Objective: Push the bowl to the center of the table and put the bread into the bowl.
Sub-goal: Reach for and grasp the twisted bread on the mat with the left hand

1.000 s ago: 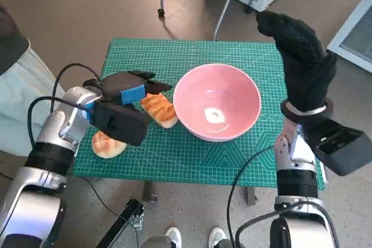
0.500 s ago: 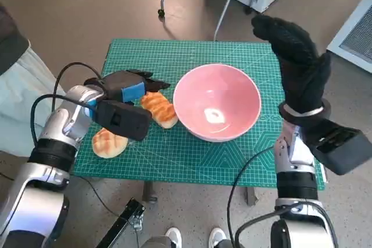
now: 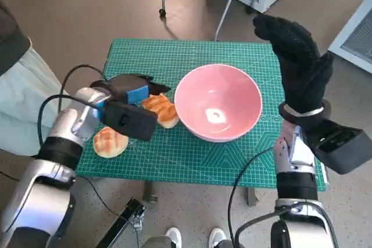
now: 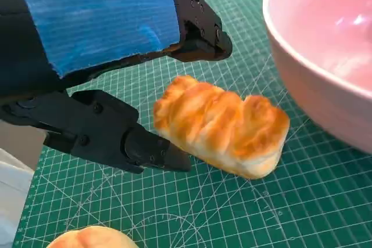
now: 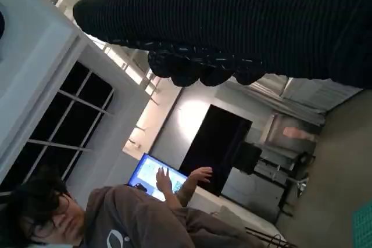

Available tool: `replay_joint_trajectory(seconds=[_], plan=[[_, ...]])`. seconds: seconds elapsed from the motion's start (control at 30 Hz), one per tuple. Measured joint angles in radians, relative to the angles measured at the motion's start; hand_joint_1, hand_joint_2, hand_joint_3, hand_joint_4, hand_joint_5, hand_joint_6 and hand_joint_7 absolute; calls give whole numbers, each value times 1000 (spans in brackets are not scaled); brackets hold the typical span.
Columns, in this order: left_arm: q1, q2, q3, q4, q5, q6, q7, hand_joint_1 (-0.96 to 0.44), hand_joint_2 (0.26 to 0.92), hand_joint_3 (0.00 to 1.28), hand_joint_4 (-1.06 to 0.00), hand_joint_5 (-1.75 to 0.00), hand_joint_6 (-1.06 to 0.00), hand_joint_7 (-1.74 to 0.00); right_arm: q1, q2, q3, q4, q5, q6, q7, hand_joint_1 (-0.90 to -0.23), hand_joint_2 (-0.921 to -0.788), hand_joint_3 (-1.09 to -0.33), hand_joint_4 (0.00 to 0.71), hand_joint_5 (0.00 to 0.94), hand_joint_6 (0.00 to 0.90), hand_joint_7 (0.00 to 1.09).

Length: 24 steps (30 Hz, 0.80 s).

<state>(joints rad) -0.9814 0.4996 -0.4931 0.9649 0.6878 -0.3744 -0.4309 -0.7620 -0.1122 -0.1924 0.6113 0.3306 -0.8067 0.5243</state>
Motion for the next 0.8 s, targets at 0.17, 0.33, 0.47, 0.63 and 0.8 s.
replay_joint_trajectory(seconds=[0.17, 0.33, 0.47, 0.63, 0.8], plan=[[-21, -44, -41, 61, 32, 11, 25, -169, 804, 1, -316, -18, -497, -65, 3, 1, 1, -6, -1, 0, -1, -663, -921, -675, 400, 24, 117, 867], [-40, -84, -77, 117, 62, 21, 57, -158, 810, 3, -344, -25, -520, -77, 5, 0, 1, -7, -3, 0, -3, -663, -921, -674, 400, 23, 117, 868], [-68, -109, -104, 162, 86, 29, 86, -143, 834, 14, -394, -41, -573, -106, 6, 0, 2, -8, -10, -4, -10, -663, -921, -675, 397, 22, 117, 869], [-83, -125, -137, 206, 109, 29, 147, -259, 901, 125, -621, -65, -582, -894, 10, 1, 6, -9, -22, -18, -14, -670, -921, -676, 393, 20, 113, 868], [-82, -118, -159, 231, 132, 10, 240, -100, 918, 151, -586, -880, -596, -1212, 20, 0, 7, -10, -23, -31, -23, -677, -921, -675, 389, 18, 110, 866]])
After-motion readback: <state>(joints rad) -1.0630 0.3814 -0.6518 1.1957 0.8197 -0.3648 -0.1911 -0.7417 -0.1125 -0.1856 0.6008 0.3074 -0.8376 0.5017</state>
